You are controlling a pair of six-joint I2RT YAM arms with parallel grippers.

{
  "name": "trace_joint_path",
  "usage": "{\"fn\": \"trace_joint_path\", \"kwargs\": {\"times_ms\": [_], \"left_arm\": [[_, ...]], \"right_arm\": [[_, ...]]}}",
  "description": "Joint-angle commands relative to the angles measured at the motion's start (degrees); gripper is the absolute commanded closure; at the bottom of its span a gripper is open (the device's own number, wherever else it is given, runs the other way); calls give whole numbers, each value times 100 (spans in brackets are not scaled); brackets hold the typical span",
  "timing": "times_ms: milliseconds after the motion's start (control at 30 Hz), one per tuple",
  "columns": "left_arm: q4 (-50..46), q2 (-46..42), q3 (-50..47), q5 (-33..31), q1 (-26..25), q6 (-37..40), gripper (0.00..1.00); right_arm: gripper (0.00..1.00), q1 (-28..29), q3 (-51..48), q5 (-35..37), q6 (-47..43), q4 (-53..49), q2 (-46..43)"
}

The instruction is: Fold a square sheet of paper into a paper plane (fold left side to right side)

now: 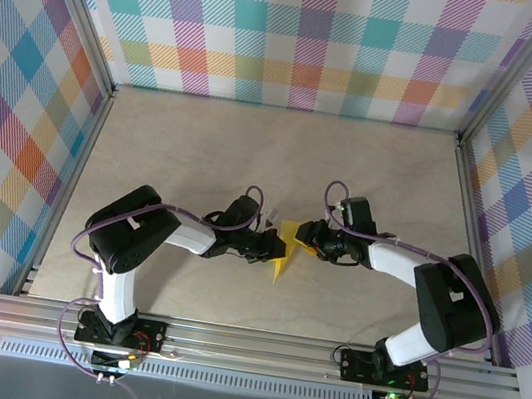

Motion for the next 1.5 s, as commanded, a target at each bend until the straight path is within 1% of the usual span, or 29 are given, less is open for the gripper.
{"fn": "trace_joint_path", "kwargs": {"times_ms": [0, 333, 700, 1167, 1267, 1467], "left_arm": [[151, 36, 116, 105, 77, -41, 100], [186, -22, 97, 61, 89, -61, 100], [217, 26, 94, 53, 91, -83, 100], [273, 56, 93, 48, 91, -98, 100], [276, 55, 78, 27, 91, -100, 97], [282, 16, 18, -44, 91, -100, 87]], "right_arm": [[57, 80, 70, 2, 118, 225, 152], [59, 153, 210, 103, 207, 333, 519], [59, 176, 245, 98, 158, 404, 491], [60, 237, 394, 80, 142, 363, 759], [60, 266, 427, 115, 121, 284, 836], [61, 328, 508, 282, -16, -42, 1012]]}}
